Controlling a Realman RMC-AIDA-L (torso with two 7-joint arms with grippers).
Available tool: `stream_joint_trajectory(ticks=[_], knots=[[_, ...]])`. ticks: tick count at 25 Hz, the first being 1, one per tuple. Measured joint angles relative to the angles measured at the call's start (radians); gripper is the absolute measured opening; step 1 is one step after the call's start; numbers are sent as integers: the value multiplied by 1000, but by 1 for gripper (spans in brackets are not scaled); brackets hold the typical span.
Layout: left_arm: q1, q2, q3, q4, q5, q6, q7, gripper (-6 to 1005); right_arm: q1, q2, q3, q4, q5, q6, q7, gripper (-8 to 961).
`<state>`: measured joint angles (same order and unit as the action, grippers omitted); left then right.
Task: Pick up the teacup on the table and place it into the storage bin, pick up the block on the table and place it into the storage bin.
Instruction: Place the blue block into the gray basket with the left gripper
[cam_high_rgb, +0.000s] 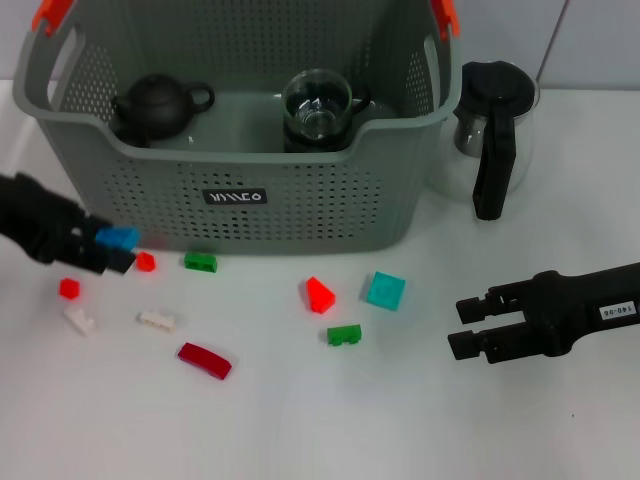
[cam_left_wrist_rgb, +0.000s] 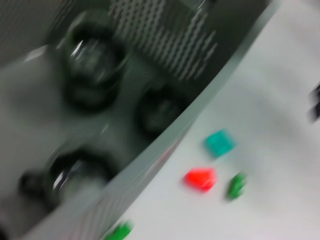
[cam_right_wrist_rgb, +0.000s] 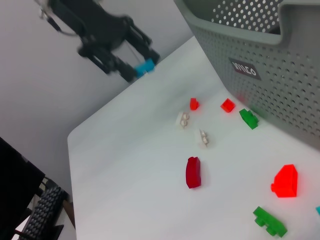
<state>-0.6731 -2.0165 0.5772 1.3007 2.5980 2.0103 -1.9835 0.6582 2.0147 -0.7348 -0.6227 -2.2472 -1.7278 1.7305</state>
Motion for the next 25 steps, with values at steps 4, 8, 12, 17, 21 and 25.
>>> stream_joint_trajectory(ticks=[4,8,12,17,21,25], knots=[[-48,33,-29,-16,-99,57,-13,578,0,1,0,0,0,0,4,710],[-98,43,-28,-46,-181,46,-8,578,-1,3,-2,1,-1,-2,9,710],[-138,36,-19,-57,-284,-49,-3,578,1,4,-4,2,-1,-6,10,710],[-171,-15,112,-103,-311,-368,-16,578,6,4,-4,3,2,-6,10,710],[-193,-33,334,-220,-237,-700,-77,579,11,5,1,3,5,-7,10,710],[-250,-32,448,-388,-110,-889,-145,579,13,6,5,3,7,-1,10,710]])
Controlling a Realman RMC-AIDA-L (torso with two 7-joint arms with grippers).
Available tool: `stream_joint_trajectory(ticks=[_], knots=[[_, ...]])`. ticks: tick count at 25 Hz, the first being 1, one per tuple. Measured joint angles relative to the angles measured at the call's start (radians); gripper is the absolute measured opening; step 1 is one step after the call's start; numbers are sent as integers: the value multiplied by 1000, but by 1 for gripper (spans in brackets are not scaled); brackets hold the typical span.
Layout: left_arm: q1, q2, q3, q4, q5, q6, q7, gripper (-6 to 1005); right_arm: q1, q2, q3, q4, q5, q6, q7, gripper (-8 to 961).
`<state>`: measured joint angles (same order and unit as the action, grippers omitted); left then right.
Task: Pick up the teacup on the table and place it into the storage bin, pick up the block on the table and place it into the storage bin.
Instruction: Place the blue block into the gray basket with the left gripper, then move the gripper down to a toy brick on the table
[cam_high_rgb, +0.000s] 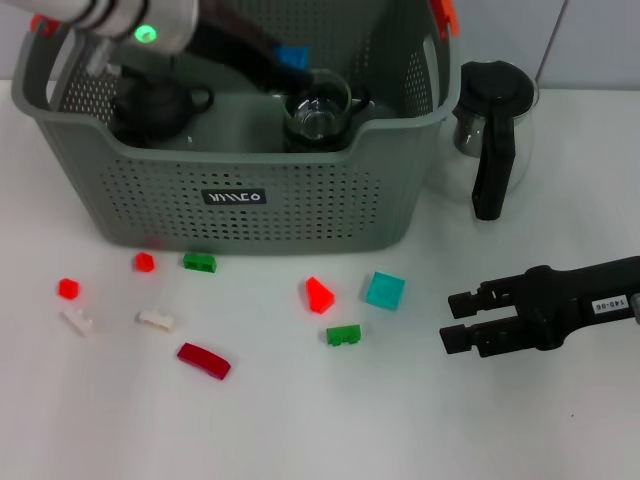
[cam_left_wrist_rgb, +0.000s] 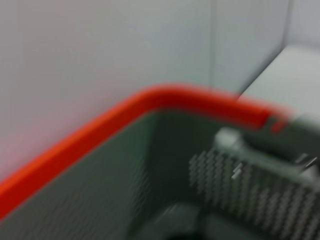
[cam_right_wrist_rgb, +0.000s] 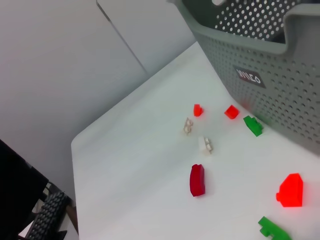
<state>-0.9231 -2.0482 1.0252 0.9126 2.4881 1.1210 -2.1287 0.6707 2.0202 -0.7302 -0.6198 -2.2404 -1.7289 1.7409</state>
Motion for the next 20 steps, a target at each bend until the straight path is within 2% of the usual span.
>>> stream_joint_trajectory(ticks=[3,9,11,15,17,18,20], knots=[[-41,-2,-1,-91,63,-76,-13,578,1,0,1,-4,2,1,0,711],[-60,-6,6,-148,111,-147,-42,579,8,0,3,-6,2,2,0,711],[-66,-6,2,-157,123,-147,-49,619,11,0,3,-3,2,4,-2,711],[-49,-9,-5,-110,117,-127,-66,698,12,0,3,-3,2,6,-5,711],[-31,-11,-27,-62,107,-94,-81,781,12,0,3,-3,3,7,-4,711],[-18,-12,-51,-30,95,-63,-87,823,12,0,3,-3,2,7,-4,711],[13,-12,-134,56,37,36,-98,821,12,0,3,-4,2,6,-2,711]])
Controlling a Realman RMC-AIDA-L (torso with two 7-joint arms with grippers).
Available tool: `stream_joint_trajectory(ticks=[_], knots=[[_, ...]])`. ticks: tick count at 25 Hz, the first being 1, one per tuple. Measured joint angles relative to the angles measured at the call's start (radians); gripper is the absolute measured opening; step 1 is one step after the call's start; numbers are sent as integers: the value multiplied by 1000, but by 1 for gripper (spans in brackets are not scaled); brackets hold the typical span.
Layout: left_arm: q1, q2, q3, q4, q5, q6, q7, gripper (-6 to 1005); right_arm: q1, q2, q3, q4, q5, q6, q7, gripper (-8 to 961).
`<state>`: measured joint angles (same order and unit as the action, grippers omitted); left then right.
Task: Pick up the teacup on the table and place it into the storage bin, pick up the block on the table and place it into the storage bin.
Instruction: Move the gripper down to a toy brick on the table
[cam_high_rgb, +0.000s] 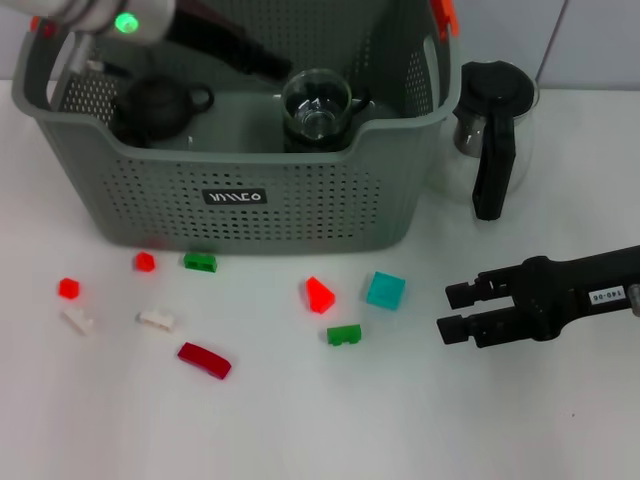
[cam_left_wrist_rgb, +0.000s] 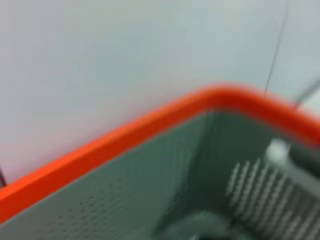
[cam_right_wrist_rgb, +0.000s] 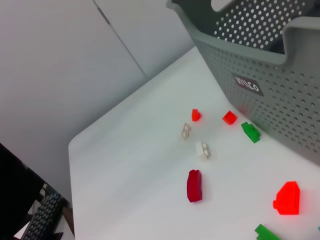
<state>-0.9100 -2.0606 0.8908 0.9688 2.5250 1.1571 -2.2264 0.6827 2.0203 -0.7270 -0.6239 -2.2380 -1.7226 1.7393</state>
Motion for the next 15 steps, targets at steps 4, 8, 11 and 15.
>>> stream_joint_trajectory(ticks=[4,8,11,15], knots=[[73,5,-168,162,-142,226,-37,816,-5,-1,0,0,0,0,1,710],[136,36,-324,211,-267,428,-59,811,-9,0,0,3,-2,0,-6,710],[165,55,-468,189,-346,560,-55,811,-10,1,-2,4,-4,0,-7,710],[197,67,-573,162,-394,649,-42,810,-10,1,-6,2,-4,-1,-8,710]])
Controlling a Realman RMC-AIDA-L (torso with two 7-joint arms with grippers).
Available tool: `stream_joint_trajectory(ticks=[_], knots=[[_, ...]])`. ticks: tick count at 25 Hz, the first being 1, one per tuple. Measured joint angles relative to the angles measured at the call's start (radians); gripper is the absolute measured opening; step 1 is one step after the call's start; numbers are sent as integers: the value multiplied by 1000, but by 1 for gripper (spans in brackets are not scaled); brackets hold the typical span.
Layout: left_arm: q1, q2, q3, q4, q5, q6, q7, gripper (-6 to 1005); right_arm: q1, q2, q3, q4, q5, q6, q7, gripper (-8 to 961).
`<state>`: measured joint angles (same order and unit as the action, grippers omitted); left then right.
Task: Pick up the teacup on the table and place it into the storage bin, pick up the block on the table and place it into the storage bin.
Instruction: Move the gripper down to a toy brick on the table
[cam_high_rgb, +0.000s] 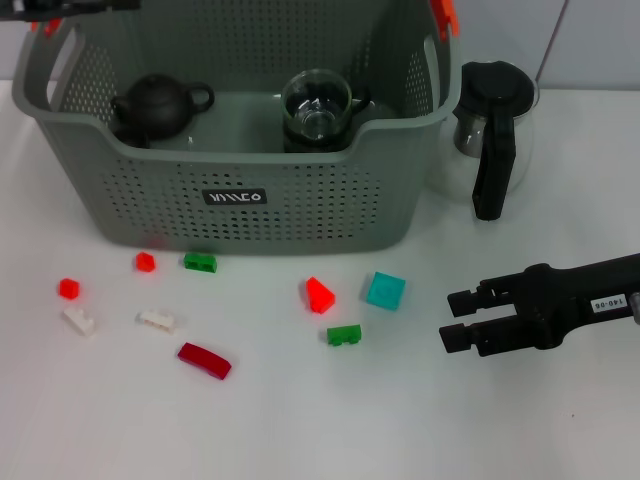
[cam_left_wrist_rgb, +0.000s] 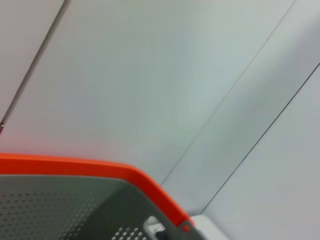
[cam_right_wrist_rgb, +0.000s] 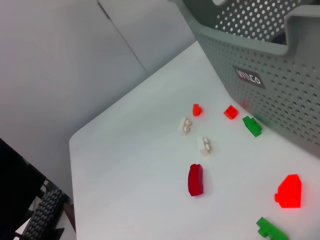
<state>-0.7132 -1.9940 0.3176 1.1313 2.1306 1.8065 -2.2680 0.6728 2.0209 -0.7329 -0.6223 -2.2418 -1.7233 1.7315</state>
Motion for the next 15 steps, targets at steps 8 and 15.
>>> stream_joint_trajectory(ticks=[8,15], knots=[[43,6,-38,48,-30,87,24,809,10,-1,-4,0,-2,-3,0,711],[160,22,30,285,21,261,192,808,10,-2,-4,-6,-3,-1,6,711]])
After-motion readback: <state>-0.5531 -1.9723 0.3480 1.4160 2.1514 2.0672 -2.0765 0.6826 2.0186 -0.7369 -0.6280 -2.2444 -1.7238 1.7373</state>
